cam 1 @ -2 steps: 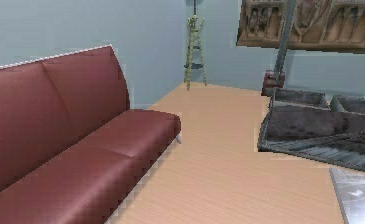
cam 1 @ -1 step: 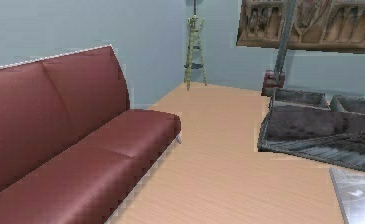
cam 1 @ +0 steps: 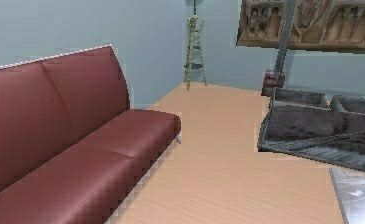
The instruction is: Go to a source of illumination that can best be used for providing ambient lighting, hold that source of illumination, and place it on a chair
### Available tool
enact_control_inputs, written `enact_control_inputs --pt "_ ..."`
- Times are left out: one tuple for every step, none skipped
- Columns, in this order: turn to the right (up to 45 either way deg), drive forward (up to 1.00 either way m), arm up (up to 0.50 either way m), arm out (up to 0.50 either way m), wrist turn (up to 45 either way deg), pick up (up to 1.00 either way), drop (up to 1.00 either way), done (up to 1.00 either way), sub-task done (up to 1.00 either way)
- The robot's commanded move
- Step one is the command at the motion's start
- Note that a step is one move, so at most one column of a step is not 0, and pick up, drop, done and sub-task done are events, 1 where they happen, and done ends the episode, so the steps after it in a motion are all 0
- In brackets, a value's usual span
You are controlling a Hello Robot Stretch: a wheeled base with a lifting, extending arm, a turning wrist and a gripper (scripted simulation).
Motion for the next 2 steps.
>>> enact_control_inputs --pt "0.0 0.0 0.18 0.0 0.0 0.0 0.0 0.0 0.0" --pt "0.0 0.0 0.0 0.0 -45.0 0.0 0.0 0.0 0.0"
